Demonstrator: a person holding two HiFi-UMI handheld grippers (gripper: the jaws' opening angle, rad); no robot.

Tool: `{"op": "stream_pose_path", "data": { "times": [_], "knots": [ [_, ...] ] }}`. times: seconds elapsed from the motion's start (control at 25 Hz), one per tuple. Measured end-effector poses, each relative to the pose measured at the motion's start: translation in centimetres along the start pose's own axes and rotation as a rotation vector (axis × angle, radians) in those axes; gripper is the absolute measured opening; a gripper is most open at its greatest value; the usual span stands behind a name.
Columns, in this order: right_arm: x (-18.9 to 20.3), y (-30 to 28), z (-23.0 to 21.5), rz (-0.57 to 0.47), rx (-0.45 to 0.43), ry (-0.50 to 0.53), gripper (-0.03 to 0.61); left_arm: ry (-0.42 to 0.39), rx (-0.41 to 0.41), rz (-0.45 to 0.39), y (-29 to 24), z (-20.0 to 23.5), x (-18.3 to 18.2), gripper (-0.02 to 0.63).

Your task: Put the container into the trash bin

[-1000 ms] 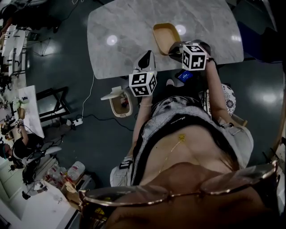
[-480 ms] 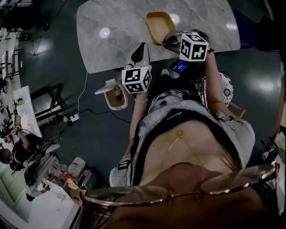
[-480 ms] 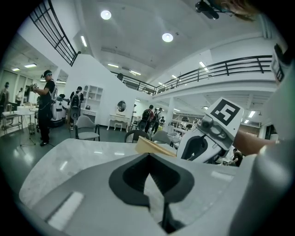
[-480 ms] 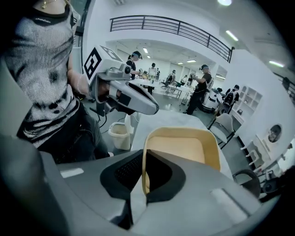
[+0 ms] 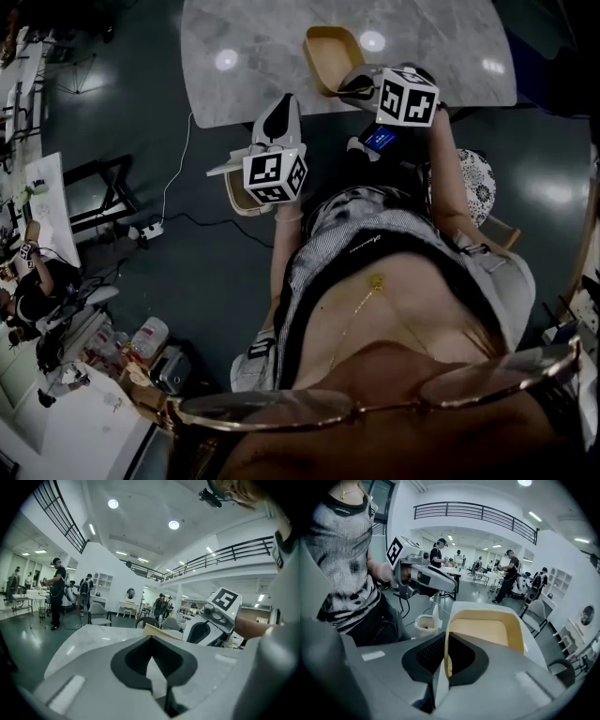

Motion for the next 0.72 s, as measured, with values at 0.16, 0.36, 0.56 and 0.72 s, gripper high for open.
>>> {"op": "stream_pose_path", "data": {
  "times": [0.16, 0.36, 0.56, 0.72],
  "knots": [
    [-3.9, -2.8, 2.8, -0.024, -0.032, 0.019, 0.034, 0.01, -0.034, -0.004, 5.2, 2.6, 0.8, 0.0],
    [-8.5, -7.1, 6.5, -0.032, -0.066, 0.06, 0.034, 0.026, -0.092, -0.013, 11.9, 6.3, 2.5, 0.0],
    [-12.1, -10.1, 10.7, -0.064, -0.11, 0.086, 0.034, 0.047, -0.153, -0.025, 18.0, 8.4, 4.0, 0.0],
    [-13.9, -12.5, 13.7, -0.076, -0.164, 0.104, 0.034, 0.057, -0.204, -0.028, 21.8, 9.4, 5.4, 0.0]
  ]
}}
Point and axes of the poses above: the fingertips, and each gripper's own axes: y backward along the fingers, z to its left, x out of its underside, the point moved 6 cm from there along y, backward along the fingers, and after that the axes turned 6 degrees about -y, right-handed, at the moved point
